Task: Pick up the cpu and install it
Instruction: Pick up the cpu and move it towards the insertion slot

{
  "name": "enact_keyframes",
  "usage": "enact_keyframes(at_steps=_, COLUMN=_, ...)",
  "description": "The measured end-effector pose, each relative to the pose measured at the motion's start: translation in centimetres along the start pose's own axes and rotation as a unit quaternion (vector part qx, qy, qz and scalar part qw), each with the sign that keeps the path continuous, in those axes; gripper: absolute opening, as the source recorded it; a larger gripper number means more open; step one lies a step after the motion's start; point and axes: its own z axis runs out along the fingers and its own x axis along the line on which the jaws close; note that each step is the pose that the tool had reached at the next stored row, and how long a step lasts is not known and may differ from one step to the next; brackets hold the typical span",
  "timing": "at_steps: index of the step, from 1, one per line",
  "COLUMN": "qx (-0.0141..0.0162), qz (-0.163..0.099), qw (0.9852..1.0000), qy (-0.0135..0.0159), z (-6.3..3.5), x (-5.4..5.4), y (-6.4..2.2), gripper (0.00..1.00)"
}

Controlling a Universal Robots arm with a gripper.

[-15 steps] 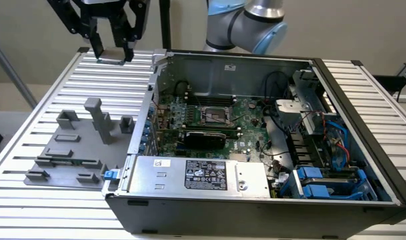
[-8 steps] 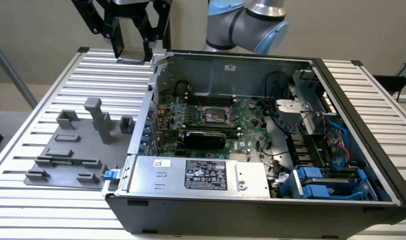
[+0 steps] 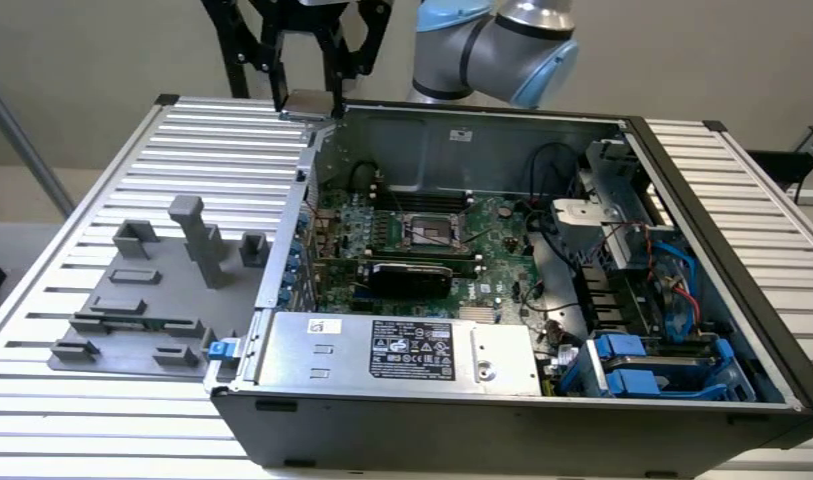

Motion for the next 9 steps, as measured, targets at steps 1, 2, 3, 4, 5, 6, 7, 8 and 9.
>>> enact_keyframes(at_steps=1, qx=0.0, qz=0.0, qw=1.0, qy=0.0, z=0.1, x=-0.4, y=0.32, gripper=0.55)
enact_keyframes(at_steps=2, qx=0.0, qz=0.0, qw=1.0, qy=0.0, z=0.23, x=-0.7, y=0.65, gripper=0.55)
enact_keyframes(at_steps=3, qx=0.0, qz=0.0, qw=1.0, qy=0.0, z=0.37, x=-1.0, y=0.99, gripper=0.55)
enact_keyframes(at_steps=4, qx=0.0001, qz=0.0, qw=1.0, qy=0.0, z=0.51, x=-1.4, y=1.34, gripper=0.55)
enact_keyframes(at_steps=5, qx=0.0, qz=0.0, qw=1.0, qy=0.0, z=0.68, x=-1.7, y=1.7, gripper=0.55)
enact_keyframes(at_steps=6, qx=0.0, qz=0.0, qw=1.0, qy=0.0, z=0.83, x=-2.1, y=2.04, gripper=0.55)
enact_keyframes(at_steps=7, qx=0.0, qz=0.0, qw=1.0, qy=0.0, z=1.0, x=-2.4, y=2.38, gripper=0.55)
enact_keyframes(at_steps=8, qx=0.0, qz=0.0, qw=1.0, qy=0.0, z=1.17, x=-2.8, y=2.7, gripper=0.55)
enact_keyframes(at_steps=9, qx=0.0001, qz=0.0, qw=1.0, qy=0.0, z=1.33, x=-3.1, y=3.0, gripper=0.55)
